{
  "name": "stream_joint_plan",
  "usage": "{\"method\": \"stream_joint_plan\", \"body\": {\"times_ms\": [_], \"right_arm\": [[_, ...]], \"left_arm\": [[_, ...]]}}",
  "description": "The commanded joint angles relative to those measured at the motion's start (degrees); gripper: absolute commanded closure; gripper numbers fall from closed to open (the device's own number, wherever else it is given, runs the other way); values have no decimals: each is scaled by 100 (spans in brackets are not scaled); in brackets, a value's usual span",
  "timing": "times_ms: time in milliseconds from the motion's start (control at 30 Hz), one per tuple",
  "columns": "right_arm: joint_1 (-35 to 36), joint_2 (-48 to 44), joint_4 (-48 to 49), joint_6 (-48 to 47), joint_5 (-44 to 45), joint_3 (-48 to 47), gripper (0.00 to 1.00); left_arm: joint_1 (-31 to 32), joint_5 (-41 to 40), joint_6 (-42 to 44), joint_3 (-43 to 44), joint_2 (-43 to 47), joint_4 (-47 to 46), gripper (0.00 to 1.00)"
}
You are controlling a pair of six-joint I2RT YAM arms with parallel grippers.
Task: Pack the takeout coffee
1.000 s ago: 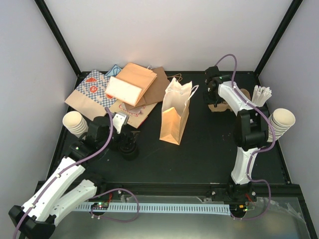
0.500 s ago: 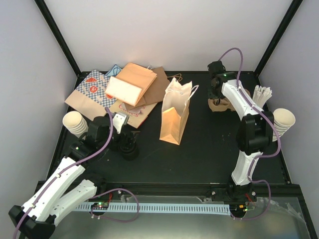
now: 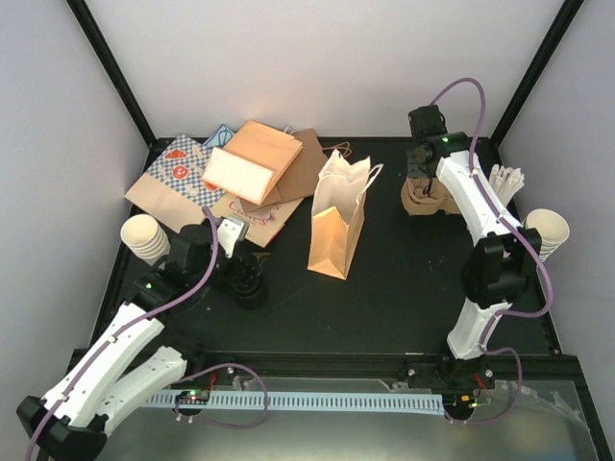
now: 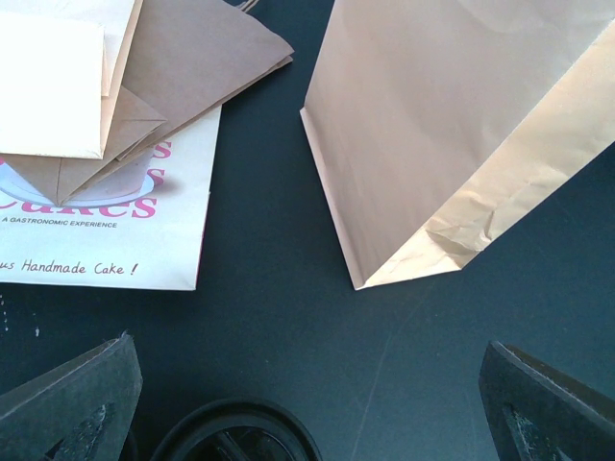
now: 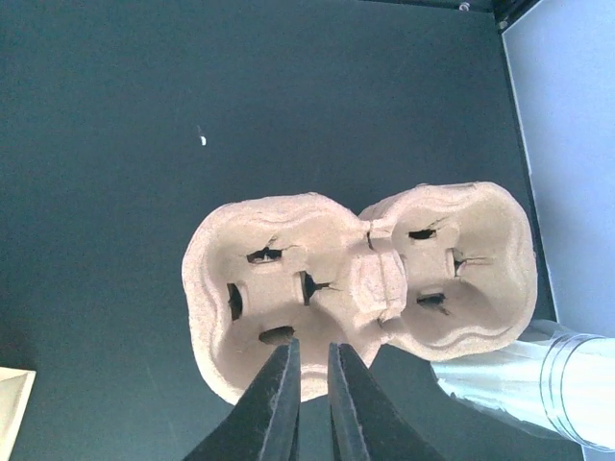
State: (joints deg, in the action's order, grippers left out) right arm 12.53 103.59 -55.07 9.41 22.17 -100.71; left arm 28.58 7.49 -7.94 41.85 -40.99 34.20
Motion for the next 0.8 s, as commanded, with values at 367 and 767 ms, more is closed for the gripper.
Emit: {"method": "stream_joint_plan", "body": {"times_ms": [367,767], "right_arm": [[3,-209,-89,147,212,27,87],[29,-103,-13,57,-192,211,81]], "left_arm": [[-21,-29,91,7,-56,-123,1],[-27,-16,91,7,-93,-116,1]]}}
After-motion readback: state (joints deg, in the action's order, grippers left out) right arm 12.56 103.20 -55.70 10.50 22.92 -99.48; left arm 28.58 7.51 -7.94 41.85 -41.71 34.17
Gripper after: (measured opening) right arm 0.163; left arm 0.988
